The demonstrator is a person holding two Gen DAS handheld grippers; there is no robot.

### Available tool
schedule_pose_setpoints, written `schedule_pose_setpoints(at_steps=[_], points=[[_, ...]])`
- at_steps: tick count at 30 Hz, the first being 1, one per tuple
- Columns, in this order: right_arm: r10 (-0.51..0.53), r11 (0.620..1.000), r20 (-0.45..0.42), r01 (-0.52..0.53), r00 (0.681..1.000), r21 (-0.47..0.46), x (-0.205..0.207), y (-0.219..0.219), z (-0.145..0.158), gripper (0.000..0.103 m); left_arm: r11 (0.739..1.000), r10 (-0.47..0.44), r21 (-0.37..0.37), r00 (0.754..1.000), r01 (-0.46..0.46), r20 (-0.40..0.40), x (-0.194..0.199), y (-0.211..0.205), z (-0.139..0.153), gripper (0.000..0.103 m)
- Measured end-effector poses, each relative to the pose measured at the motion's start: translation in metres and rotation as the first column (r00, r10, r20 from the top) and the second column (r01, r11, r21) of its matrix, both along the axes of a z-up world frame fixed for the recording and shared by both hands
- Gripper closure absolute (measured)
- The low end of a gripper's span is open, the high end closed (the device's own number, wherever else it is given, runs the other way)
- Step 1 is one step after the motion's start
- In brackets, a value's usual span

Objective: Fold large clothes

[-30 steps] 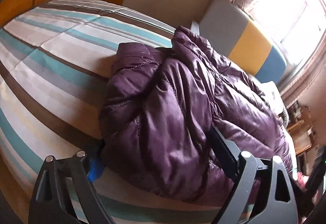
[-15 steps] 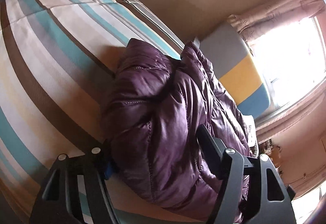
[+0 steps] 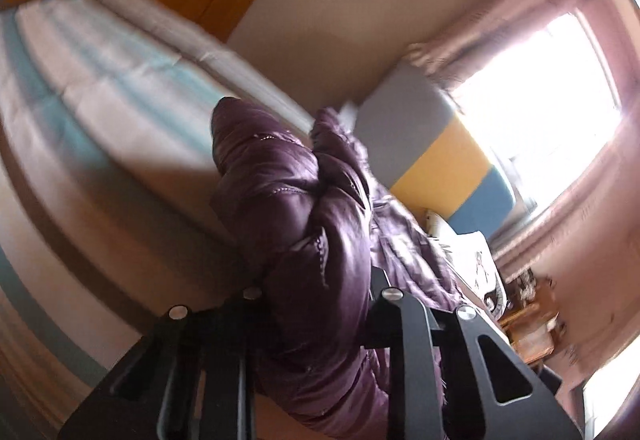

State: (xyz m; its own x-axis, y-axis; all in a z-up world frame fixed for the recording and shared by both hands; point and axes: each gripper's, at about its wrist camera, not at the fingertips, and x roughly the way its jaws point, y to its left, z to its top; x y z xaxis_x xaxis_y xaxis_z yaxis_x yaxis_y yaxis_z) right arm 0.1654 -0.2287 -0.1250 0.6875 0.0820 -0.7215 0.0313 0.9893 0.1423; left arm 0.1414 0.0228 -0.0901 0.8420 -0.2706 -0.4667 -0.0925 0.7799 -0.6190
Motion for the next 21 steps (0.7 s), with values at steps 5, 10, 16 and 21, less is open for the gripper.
schedule_pose_setpoints(at_steps=[5,10,16,21], points=[[-0.009,1.000,-0.007,0.009,1.000,0.027,0.000,-0.002,-0.001,0.096,0.993,-0.057,0.104,0.994,0.047,0.093,-0.011,-0.021,0.024,0.082],[-0.014,0.999,-0.018,0.015,1.000,0.047,0.002,0.000,-0.003,0.096,0.977,-0.160,0.168,0.968,0.128,0.195,-0.020,-0.047,0.053,0.083],[-0.016,0.992,0.016,0.014,1.000,0.127,-0.007,-0.013,0.011,0.096,0.958,-0.233,0.227,0.941,0.177,0.247,-0.025,-0.070,0.078,0.083],[-0.099,0.995,0.089,0.098,0.991,0.006,-0.030,-0.038,0.037,0.096,0.953,-0.241,0.243,0.939,0.181,0.245,-0.024,-0.079,0.089,0.083]])
